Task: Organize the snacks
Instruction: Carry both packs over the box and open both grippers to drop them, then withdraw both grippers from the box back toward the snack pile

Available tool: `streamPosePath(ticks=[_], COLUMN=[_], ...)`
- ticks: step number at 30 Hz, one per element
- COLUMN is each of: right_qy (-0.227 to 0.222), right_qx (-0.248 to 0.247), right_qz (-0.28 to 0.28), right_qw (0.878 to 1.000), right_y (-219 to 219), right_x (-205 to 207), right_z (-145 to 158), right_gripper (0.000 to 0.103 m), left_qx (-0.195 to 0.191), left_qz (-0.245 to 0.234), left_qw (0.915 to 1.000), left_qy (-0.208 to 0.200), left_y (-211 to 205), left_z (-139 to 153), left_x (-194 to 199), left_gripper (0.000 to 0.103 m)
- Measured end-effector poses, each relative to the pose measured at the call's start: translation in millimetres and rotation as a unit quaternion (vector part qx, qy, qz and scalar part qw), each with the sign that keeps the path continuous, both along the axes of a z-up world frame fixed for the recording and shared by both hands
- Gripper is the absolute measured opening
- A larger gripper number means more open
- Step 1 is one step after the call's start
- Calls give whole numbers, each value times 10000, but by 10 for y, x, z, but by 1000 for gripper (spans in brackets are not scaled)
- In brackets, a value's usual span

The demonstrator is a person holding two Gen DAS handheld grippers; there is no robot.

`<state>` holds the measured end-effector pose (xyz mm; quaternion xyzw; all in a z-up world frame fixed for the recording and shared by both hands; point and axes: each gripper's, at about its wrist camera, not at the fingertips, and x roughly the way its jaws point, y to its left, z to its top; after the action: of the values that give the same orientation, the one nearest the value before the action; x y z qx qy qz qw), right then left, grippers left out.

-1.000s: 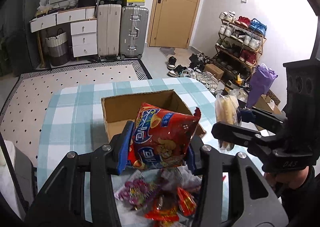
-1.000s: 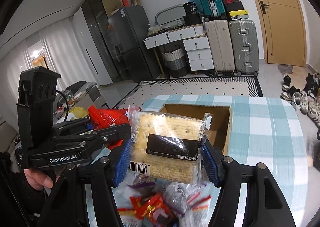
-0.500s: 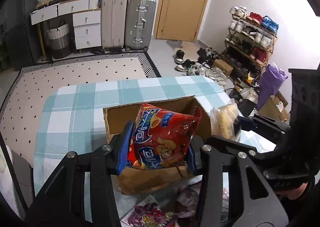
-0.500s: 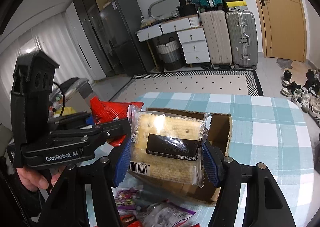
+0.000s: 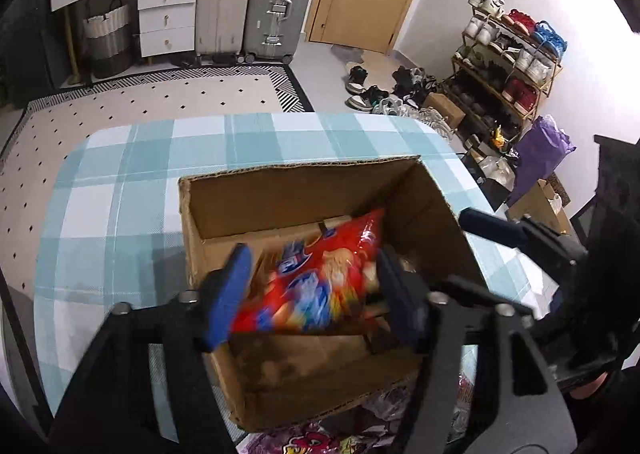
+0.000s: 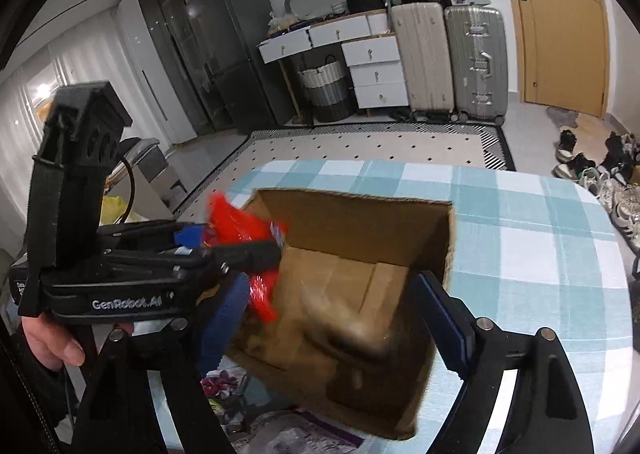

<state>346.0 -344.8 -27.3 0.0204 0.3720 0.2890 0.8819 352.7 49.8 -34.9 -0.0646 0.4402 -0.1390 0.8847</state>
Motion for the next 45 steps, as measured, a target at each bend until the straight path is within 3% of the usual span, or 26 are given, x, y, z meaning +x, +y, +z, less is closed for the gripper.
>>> streamPosePath(ticks=[4,10,27,39,45], right_qy=[-142,-382,-1075,-1284,-1373], right_qx=[-49,-181,-99,-60,-17], right_qz=[-41,-41,53,14,-58], right_qw=[9999,9991,9941,9917,9905], right_y=[-95,-161,-306,-427,-407], right_x=[-92,-363,-1350,-2067,-2410], right_z=[28,165,753,851,852], right_gripper=[87,87,90,90,93], left_qx=[123,170,542,595,610], left_qz=[-85,13,418,403,405], left_qw=[9998,9993,9953,9935,9916], left_qy=[-132,-329,-681,-882,-1067], left_y=[-37,-21,162,37,3], left_z=[46,222,829,953,1010], left_x=[-98,-381,-1546,-2299,-2695], left_gripper=[71,71,85,87,98])
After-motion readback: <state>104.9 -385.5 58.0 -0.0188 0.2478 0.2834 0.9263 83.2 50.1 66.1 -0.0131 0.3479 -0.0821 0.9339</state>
